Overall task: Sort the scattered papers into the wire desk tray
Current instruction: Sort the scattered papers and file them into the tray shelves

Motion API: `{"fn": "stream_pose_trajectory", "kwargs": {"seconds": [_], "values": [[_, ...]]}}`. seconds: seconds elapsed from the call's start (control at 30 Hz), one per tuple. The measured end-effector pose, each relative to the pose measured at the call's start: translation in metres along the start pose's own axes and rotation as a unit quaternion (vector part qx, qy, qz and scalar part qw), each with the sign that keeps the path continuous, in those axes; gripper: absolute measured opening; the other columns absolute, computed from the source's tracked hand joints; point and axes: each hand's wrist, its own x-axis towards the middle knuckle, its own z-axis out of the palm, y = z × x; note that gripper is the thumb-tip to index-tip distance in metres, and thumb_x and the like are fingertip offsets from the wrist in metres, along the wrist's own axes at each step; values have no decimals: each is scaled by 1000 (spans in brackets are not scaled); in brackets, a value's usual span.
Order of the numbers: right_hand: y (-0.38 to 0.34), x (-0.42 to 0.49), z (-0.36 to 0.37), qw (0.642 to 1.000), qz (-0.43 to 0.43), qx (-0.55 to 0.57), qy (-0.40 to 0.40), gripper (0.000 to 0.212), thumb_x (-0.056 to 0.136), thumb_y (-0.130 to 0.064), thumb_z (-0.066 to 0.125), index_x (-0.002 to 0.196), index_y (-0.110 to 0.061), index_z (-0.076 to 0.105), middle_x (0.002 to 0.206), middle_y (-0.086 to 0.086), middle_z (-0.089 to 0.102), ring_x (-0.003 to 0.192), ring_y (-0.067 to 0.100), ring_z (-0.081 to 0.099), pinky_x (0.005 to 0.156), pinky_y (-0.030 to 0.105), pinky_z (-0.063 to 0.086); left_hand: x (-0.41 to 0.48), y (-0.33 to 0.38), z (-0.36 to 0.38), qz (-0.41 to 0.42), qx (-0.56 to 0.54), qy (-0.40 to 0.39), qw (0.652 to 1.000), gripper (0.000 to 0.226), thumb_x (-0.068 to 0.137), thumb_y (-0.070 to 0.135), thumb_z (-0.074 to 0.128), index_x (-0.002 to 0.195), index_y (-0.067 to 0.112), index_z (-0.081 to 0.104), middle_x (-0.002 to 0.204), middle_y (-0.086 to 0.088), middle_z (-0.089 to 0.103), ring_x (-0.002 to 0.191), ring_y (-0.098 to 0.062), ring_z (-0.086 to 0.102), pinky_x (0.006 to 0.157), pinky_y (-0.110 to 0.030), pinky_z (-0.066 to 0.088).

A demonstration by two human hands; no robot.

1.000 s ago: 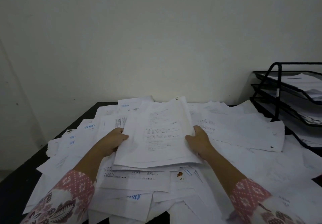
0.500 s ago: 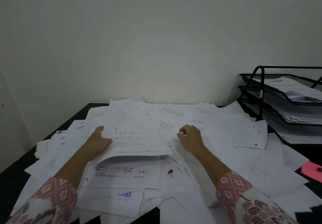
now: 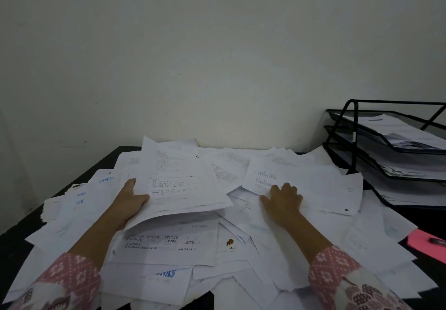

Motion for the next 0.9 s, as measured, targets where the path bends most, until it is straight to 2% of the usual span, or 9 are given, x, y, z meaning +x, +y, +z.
{"fn": "stream_pose_trajectory", "kwargs": {"seconds": [0.1, 0.2, 0.27, 0.37, 0.43, 0.53, 0.6, 0.73, 0.9], "values": [[-22, -1, -3, 979, -19, 200, 32, 32, 97, -31, 45, 100, -3, 59, 108, 17, 60, 94, 23, 57, 81, 26, 42, -3, -1, 0, 9, 22, -16, 1000, 60, 94, 9, 52, 147, 11, 23, 150, -12, 31, 134, -32, 33, 106, -40, 31], [-44, -1, -8, 922, 26, 385, -30, 40, 93, -29, 55, 61, -8, 49, 73, 25, 67, 59, 26, 60, 64, 34, 53, -5, -3, -3, 15, 32, -26, 999, 61, 95, 12, 52, 148, 13, 22, 152, -11, 28, 136, -30, 31, 108, -40, 29], [-54, -2, -10, 858, 89, 498, -87, 38, 87, -16, 65, 61, -12, 38, 66, 24, 63, 54, 28, 60, 58, 37, 54, -6, -6, -7, 19, 30, -28, 999, 61, 95, 12, 52, 148, 13, 22, 152, -11, 27, 137, -30, 30, 109, -40, 27], [-68, 0, -7, 788, 155, 586, -110, 31, 75, 6, 70, 73, -7, 41, 86, 25, 64, 65, 31, 62, 75, 50, 56, -6, -12, -14, 19, 25, -29, 999, 59, 95, 11, 52, 147, 13, 23, 152, -10, 29, 137, -31, 30, 110, -41, 26], [-78, 5, -6, 793, 169, 579, -85, 43, 72, 5, 70, 105, 2, 43, 106, 22, 61, 83, 30, 63, 74, 41, 57, -6, -18, -18, 13, 31, -27, 999, 58, 95, 11, 52, 146, 13, 25, 151, -10, 30, 136, -31, 31, 109, -41, 27], [-91, 11, -8, 813, 149, 559, -67, 66, 81, 8, 56, 136, -6, 22, 123, 17, 49, 97, 25, 55, 73, 33, 54, -4, -25, -25, -3, 34, -12, 999, 57, 94, 10, 53, 145, 10, 28, 149, -13, 34, 133, -32, 34, 108, -42, 29], [-97, 12, -13, 824, 118, 550, -70, 63, 86, 7, 48, 139, -8, 19, 131, 17, 44, 100, 22, 49, 68, 26, 46, -4, -27, -29, -14, 20, 17, 1000, 56, 93, 5, 52, 144, 7, 28, 147, -15, 35, 132, -34, 35, 106, -41, 30], [-93, 18, -23, 848, 97, 520, -45, 48, 89, 0, 51, 130, -6, 27, 132, 15, 44, 103, 22, 47, 82, 28, 39, 0, -33, -42, -43, -12, 86, 995, 58, 92, -1, 49, 145, 4, 25, 148, -18, 33, 132, -35, 34, 107, -41, 30], [-85, 15, -20, 876, 116, 465, -55, 35, 84, -5, 58, 116, 9, 57, 115, 22, 63, 89, 26, 61, 77, 35, 51, 4, -36, -44, -48, -30, 87, 995, 57, 92, -1, 50, 144, 4, 27, 145, -18, 36, 129, -36, 38, 103, -40, 34]]}}
